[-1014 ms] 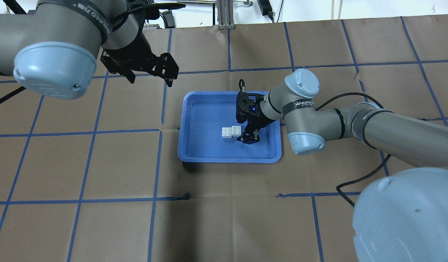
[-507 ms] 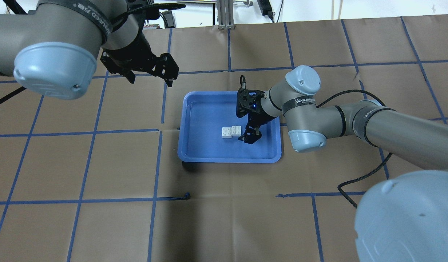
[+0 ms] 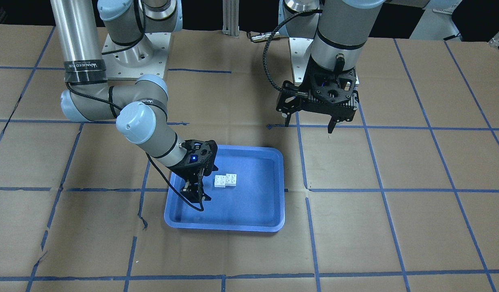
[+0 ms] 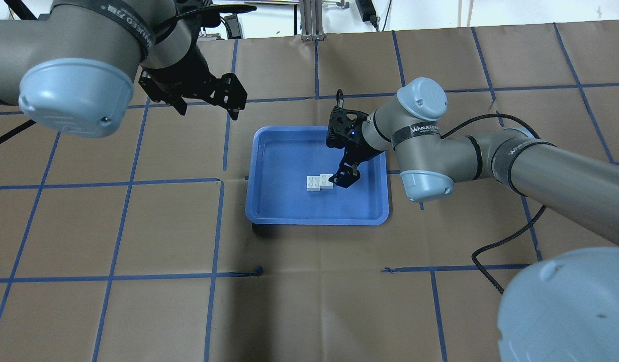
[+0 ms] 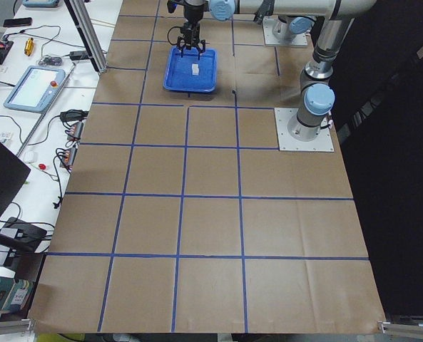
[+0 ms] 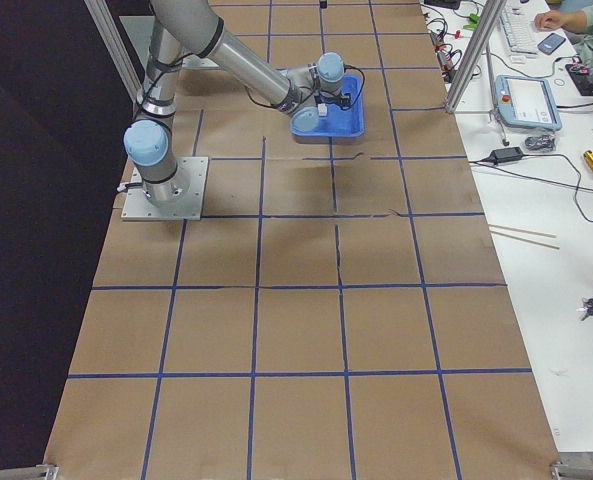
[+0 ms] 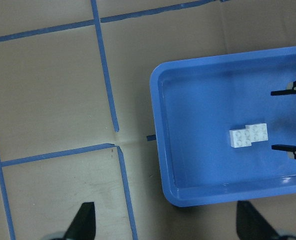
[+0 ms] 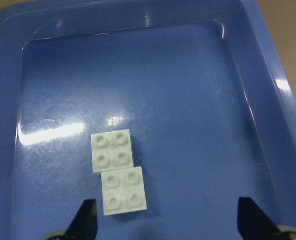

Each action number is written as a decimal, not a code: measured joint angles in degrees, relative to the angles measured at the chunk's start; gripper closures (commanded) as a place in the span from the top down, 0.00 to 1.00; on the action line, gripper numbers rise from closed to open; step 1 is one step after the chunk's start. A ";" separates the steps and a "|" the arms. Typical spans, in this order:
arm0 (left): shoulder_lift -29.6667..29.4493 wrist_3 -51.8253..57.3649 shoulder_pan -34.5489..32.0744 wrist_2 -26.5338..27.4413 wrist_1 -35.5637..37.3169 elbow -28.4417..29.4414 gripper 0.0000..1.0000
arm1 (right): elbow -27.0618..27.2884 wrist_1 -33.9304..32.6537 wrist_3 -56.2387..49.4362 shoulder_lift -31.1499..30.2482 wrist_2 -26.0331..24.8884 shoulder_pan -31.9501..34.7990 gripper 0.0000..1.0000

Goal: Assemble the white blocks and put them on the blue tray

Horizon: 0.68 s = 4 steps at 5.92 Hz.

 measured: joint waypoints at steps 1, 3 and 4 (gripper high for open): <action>0.00 0.02 0.00 0.00 0.00 0.00 0.99 | -1.48 2.51 0.78 -0.49 -0.81 -0.35 1.00; 0.00 -0.02 0.00 0.00 0.00 0.06 0.99 | -6.98 12.82 2.91 -2.77 -4.09 -1.04 1.00; 0.00 -0.03 0.00 0.00 -0.03 0.08 0.99 | -10.10 17.47 6.37 -3.72 -6.89 -1.64 1.00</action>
